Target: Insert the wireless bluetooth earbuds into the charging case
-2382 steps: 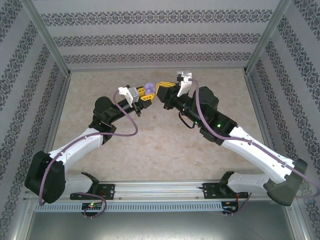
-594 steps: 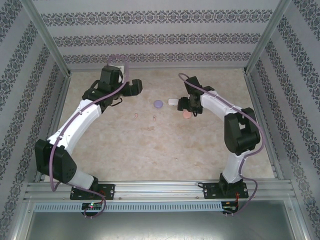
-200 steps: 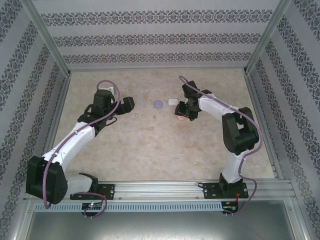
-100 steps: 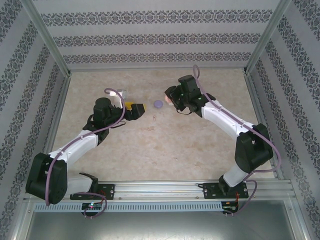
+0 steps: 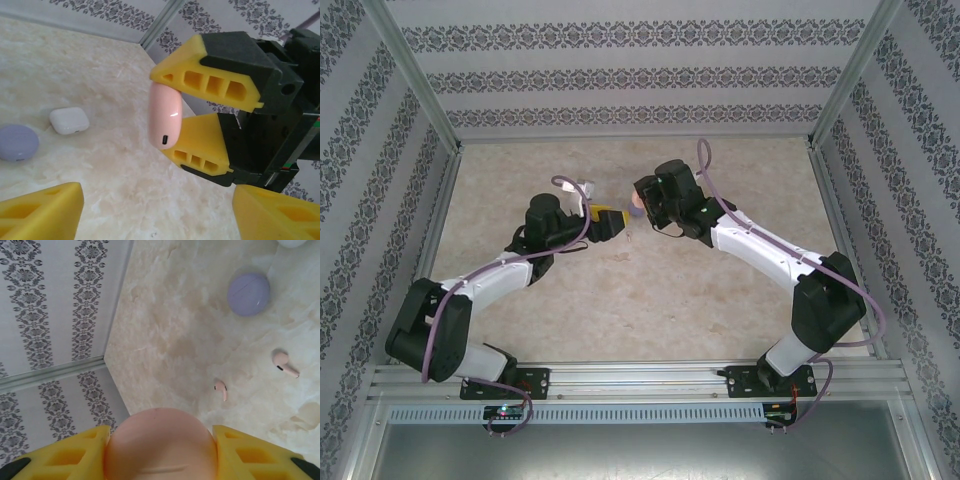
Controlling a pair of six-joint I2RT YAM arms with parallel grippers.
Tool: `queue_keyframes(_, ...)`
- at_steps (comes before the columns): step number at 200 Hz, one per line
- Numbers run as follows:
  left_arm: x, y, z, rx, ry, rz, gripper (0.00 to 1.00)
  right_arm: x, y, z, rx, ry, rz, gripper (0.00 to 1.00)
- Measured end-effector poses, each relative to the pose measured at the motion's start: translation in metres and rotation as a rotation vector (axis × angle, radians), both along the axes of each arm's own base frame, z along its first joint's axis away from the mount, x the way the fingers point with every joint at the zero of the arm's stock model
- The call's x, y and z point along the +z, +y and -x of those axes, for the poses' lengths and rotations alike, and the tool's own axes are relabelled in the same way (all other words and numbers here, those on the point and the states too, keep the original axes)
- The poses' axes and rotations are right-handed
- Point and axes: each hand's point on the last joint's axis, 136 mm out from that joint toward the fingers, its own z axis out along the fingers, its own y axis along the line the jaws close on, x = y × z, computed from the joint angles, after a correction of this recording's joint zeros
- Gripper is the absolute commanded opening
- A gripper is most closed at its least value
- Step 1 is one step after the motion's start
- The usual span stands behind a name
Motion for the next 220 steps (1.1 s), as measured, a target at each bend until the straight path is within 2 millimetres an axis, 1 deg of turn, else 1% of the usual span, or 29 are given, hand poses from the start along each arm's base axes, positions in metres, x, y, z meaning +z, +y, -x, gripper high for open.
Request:
queue_keyframes(33, 0.008, -0.008, -0.007, -0.015, -0.021, 0.010, 0.66, 0.002, 0.005, 0.002, 0.002, 0.000, -0.016, 0.33)
queue_keyframes(79, 0.005, -0.015, -0.013, -0.025, -0.017, 0.008, 0.61, 0.005, 0.010, 0.003, 0.007, -0.006, -0.030, 0.33)
queue_keyframes(113, 0.001, -0.017, -0.017, -0.025, -0.009, 0.004, 0.57, 0.007, 0.011, 0.002, 0.006, -0.012, -0.039, 0.33)
queue_keyframes(143, 0.006, -0.019, -0.022, -0.025, -0.020, 0.009, 0.55, 0.011, 0.014, 0.002, 0.009, -0.021, -0.054, 0.33)
queue_keyframes(171, 0.011, -0.020, -0.024, -0.025, -0.033, 0.014, 0.52, 0.013, 0.017, 0.003, 0.021, -0.027, -0.067, 0.33)
queue_keyframes(220, 0.011, -0.021, -0.026, -0.025, -0.035, 0.016, 0.44, 0.015, 0.019, 0.003, 0.031, -0.028, -0.077, 0.33)
